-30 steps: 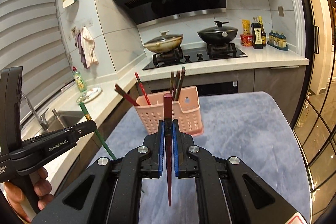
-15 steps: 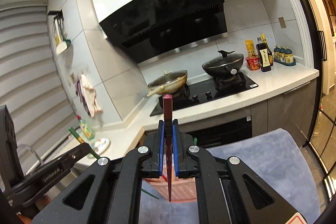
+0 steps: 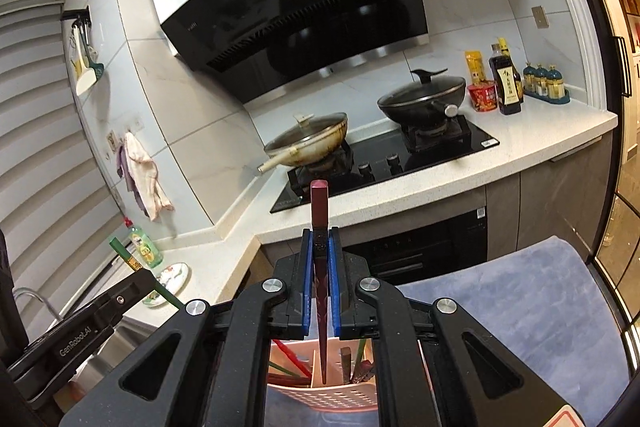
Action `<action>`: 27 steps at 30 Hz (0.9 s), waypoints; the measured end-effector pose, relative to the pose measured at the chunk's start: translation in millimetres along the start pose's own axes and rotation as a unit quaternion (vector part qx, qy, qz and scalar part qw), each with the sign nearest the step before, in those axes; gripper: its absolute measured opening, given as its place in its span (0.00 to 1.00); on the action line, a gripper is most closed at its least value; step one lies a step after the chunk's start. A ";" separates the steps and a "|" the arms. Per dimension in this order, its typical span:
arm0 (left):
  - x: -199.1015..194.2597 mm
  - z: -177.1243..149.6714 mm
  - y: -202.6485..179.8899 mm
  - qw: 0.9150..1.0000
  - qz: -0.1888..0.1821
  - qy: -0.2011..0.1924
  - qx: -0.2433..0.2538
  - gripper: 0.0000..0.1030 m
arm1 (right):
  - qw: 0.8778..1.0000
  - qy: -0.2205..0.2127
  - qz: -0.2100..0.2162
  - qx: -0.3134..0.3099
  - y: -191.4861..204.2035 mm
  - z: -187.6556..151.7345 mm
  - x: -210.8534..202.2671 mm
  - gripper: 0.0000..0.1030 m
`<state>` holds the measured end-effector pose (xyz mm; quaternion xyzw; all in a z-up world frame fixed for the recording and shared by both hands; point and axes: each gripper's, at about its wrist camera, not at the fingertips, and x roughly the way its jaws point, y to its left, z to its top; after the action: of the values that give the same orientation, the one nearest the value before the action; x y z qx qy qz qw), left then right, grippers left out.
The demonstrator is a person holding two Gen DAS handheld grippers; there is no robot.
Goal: Organize utensils
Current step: 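Lower both chopsticks into the pink holder and open both tools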
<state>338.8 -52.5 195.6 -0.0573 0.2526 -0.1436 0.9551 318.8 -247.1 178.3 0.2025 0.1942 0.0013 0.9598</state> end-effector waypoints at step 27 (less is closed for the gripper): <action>9.7 -43.2 -1.4 0.999 0.033 0.036 0.013 0.36 | 0.997 0.050 -0.020 -0.046 3.2 -48.0 -2.5 0.25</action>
<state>325.0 -58.3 153.9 -0.0316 0.2868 -0.1173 0.9502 298.8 -225.8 140.0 0.1537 0.2457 0.0011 0.9571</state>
